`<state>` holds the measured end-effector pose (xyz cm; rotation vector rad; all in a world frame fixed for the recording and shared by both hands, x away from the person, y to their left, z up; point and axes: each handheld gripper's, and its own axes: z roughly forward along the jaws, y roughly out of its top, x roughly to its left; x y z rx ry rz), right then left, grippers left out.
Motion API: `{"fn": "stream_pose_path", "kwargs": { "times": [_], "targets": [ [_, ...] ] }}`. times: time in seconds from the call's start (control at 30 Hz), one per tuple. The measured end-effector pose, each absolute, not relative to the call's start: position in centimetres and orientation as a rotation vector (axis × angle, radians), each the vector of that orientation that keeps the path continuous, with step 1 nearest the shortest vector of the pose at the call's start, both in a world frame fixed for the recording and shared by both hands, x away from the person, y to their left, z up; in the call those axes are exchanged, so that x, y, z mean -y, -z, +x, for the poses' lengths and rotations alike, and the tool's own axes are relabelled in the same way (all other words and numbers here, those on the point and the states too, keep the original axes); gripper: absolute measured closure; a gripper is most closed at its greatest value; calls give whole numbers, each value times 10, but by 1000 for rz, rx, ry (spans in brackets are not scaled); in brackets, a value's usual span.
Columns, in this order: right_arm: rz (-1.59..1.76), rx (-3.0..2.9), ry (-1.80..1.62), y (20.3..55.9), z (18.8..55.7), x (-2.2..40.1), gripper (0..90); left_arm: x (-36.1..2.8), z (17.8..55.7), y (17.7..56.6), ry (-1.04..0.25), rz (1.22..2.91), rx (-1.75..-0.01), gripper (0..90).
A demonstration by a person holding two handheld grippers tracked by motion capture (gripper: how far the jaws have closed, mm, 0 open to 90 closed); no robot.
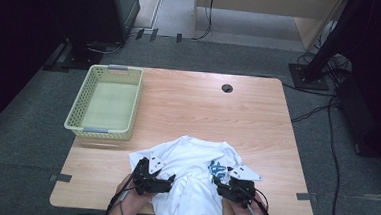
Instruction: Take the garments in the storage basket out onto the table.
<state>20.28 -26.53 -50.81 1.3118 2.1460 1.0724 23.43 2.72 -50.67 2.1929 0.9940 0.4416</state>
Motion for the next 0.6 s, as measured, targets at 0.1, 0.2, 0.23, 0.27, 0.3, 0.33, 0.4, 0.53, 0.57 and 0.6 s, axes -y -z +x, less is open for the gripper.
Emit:
{"fn": "stream_pose_path", "kwargs": {
  "times": [0.1, 0.2, 0.23, 0.27, 0.3, 0.33, 0.4, 0.53, 0.57, 0.6],
  "targets": [
    [1289, -2145, -1093, 504, 204, 267, 378, -30, 237, 504, -428, 2163, -979, 187],
    [1305, -2168, -1098, 504, 209, 269, 410, -30, 242, 500, -444, 2171, -943, 187],
    [1312, -2176, -1091, 504, 210, 270, 410, -29, 245, 498, -438, 2166, -949, 187],
    [1315, -2184, -1089, 504, 213, 271, 423, -28, 247, 497, -433, 2169, -955, 187],
    [1322, -2192, -1087, 503, 215, 271, 438, -27, 250, 496, -433, 2176, -941, 187],
    [1317, -2198, -1082, 503, 217, 272, 462, -26, 252, 496, -432, 2179, -928, 188],
    [1298, -2213, -1065, 500, 221, 272, 507, -25, 257, 495, -428, 2188, -912, 249],
    [1292, -2226, -1029, 500, 231, 273, 528, -23, 268, 496, -408, 2185, -918, 251],
    [1300, -2227, -1025, 501, 233, 274, 521, -23, 271, 497, -398, 2191, -927, 268],
    [1309, -2228, -1022, 502, 236, 275, 509, -23, 274, 498, -392, 2188, -941, 300]
  ]
}}
